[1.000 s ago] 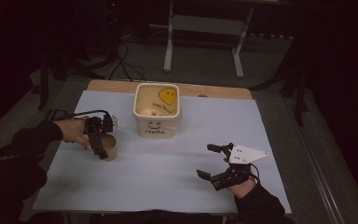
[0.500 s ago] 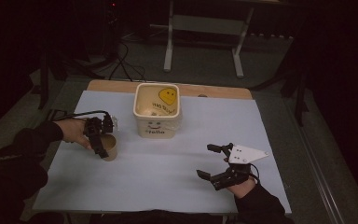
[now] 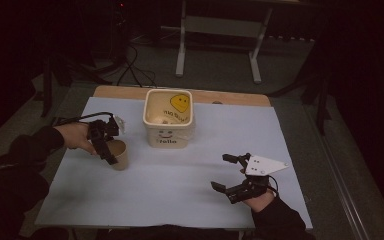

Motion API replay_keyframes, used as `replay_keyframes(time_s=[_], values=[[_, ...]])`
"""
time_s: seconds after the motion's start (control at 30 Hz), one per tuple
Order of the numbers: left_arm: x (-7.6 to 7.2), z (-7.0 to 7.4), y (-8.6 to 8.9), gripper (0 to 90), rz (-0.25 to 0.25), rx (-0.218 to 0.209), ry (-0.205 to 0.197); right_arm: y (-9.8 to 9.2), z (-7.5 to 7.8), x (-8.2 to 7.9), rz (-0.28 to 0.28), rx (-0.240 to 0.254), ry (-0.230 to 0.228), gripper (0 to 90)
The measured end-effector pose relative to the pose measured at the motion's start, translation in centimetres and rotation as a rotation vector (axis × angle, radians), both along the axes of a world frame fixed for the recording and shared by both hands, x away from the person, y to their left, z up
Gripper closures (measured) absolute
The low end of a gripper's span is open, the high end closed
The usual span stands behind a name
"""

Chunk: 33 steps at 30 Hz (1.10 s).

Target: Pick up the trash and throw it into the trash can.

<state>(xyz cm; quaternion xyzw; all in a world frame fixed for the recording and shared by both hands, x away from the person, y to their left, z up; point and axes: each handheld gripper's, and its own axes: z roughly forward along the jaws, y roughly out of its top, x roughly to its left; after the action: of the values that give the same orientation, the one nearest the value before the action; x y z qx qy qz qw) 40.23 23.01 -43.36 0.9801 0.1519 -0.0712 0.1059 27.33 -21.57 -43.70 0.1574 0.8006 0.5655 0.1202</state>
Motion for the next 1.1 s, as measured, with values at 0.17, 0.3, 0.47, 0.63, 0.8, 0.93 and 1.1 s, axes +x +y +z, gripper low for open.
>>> replay_keyframes(time_s=[0.17, 0.3, 0.47, 0.63, 0.8, 0.93, 1.1], values=[[0.0, 0.7, -0.2, 25.8, -0.005, -0.004, 0.003, 0.0, 0.0, 0.0, -0.004, 0.003, -0.008, 8.6], [0.1, 1.4, -0.4, 25.8, -0.016, -0.009, -0.004, -0.1, 0.0, 0.0, -0.003, 0.007, -0.001, 8.6], [0.0, 2.3, -0.7, 25.8, -0.02, -0.005, -0.009, -0.2, 0.1, 0.1, -0.005, 0.018, -0.001, 8.6], [0.0, 3.7, -0.9, 25.7, -0.033, -0.01, -0.018, -0.2, 0.0, 0.1, -0.002, 0.018, 0.004, 8.6], [0.1, 5.0, -1.0, 25.8, -0.035, -0.01, -0.029, -0.3, 0.1, 0.2, -0.005, 0.026, 0.003, 8.6], [0.0, 5.5, -1.2, 25.8, -0.042, -0.002, -0.037, -0.3, 0.1, 0.2, -0.009, 0.03, 0.004, 8.6], [0.0, 6.2, -1.3, 25.9, -0.051, 0.004, -0.043, -0.3, 0.0, 0.2, -0.014, 0.021, 0.003, 8.6]])
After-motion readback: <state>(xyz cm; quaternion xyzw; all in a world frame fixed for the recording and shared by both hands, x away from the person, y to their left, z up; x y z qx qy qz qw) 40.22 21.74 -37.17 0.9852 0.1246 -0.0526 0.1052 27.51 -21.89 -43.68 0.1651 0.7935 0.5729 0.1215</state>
